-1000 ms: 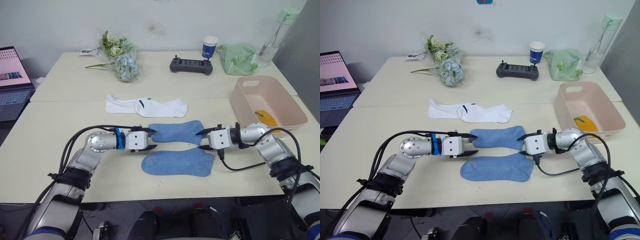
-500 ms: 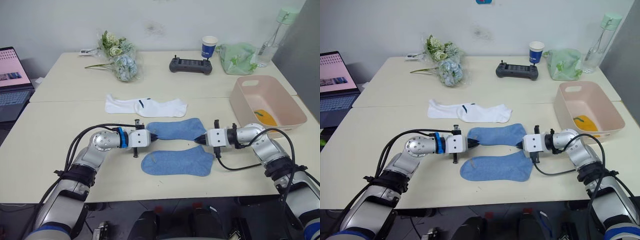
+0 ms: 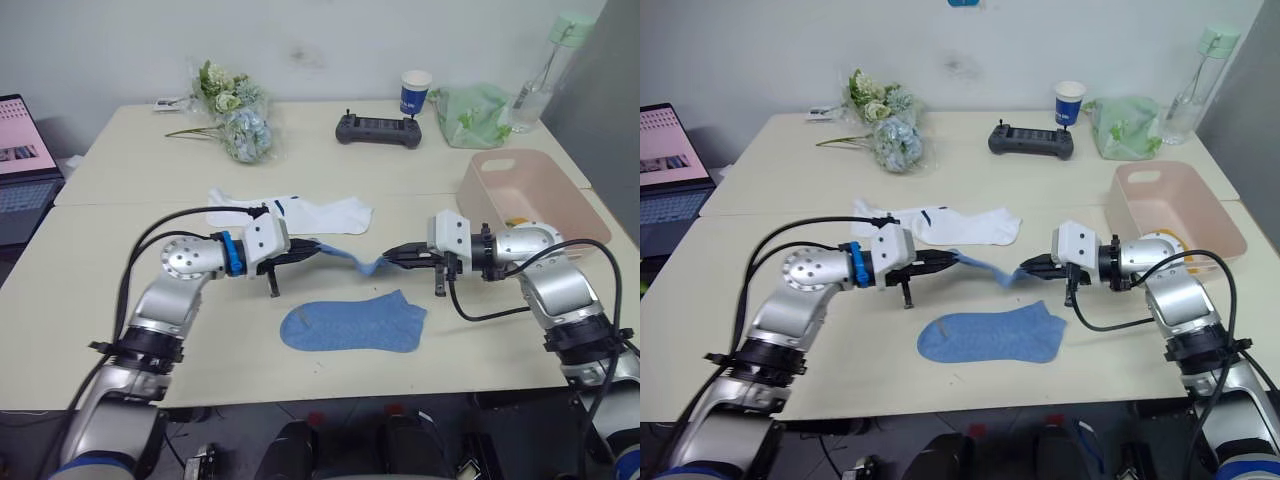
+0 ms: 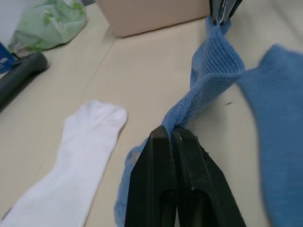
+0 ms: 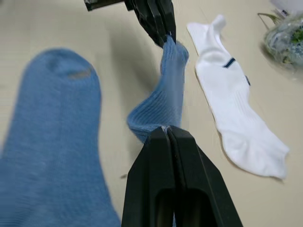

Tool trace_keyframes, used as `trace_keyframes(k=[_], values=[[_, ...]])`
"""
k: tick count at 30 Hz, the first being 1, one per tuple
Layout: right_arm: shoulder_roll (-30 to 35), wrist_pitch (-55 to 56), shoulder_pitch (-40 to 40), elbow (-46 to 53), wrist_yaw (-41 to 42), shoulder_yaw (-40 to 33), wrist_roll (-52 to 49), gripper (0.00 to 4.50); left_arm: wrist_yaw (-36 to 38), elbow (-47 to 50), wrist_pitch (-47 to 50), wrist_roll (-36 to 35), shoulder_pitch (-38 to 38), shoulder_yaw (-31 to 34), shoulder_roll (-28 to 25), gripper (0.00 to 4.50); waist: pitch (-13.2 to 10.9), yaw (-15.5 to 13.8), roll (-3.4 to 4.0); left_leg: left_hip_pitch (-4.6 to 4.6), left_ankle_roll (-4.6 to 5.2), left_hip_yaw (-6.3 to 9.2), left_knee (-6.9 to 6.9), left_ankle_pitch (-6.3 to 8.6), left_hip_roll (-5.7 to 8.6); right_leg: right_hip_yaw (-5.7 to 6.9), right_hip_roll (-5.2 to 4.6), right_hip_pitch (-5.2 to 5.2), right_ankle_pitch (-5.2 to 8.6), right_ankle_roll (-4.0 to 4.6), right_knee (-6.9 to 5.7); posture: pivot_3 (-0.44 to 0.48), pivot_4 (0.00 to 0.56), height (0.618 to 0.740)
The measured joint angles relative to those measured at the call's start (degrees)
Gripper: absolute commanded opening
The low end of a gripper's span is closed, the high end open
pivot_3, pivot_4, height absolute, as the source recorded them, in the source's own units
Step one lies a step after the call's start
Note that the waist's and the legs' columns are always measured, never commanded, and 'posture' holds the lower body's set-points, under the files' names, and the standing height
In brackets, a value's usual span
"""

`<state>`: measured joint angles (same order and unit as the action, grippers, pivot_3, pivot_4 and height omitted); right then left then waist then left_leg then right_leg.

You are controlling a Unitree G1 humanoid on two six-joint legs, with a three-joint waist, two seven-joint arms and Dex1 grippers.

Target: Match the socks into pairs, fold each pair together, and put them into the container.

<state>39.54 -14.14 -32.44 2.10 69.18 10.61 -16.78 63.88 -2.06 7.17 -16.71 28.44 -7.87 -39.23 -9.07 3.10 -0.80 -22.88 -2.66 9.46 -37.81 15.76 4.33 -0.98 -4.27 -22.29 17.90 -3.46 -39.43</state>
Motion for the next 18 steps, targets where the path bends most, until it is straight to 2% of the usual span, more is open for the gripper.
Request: trace_keyframes(k=[7, 10, 14, 18], values=[[8.25, -28.32, 5.82, 20.18, 1.89, -4.96, -21.94, 0.0, 5.84, 23.3, 31.17, -21.35, -8.22, 5.06, -14.72, 0.03, -0.05, -0.14, 0.04, 0.01, 0.09, 0.05, 0.05, 0.05, -0.02, 0.04, 0.02, 0.1, 0.01, 0.01, 0.08, 0.0, 0.15, 0.74], [8.77, -35.39, 9.58, 24.97, 0.28, -5.83, -29.2, 0.0, 6.63, 28.28, 39.29, -28.48, -10.92, 6.8, -17.75, 0.03, -0.05, -0.42, 0.04, 0.08, 0.22, 0.01, 0.03, 0.13, -0.01, 0.03, 0.04, 0.21, 0.01, 0.0, 0.12, 0.0, 0.15, 0.74], [8.75, -41.65, 11.82, 26.85, -2.92, -6.33, -35.22, 0.0, 6.66, 29.71, 42.84, -30.17, -14.97, 6.33, -19.09, 0.03, -0.05, -0.73, 0.04, 0.08, 0.27, -0.03, 0.03, 0.15, -0.02, 0.04, 0.05, 0.21, 0.01, 0.0, 0.14, 0.0, 0.15, 0.74], [8.8, -43.67, 12.11, 27.02, -4.51, -6.51, -36.62, 0.0, 4.65, 29.38, 44.44, -30.36, -15.46, 5.66, -17.44, 0.03, -0.05, -1.24, 0.04, 0.07, 0.25, -0.05, 0.03, 0.14, -0.01, 0.03, 0.05, 0.23, 0.01, 0.0, 0.23, 0.0, 0.15, 0.74]])
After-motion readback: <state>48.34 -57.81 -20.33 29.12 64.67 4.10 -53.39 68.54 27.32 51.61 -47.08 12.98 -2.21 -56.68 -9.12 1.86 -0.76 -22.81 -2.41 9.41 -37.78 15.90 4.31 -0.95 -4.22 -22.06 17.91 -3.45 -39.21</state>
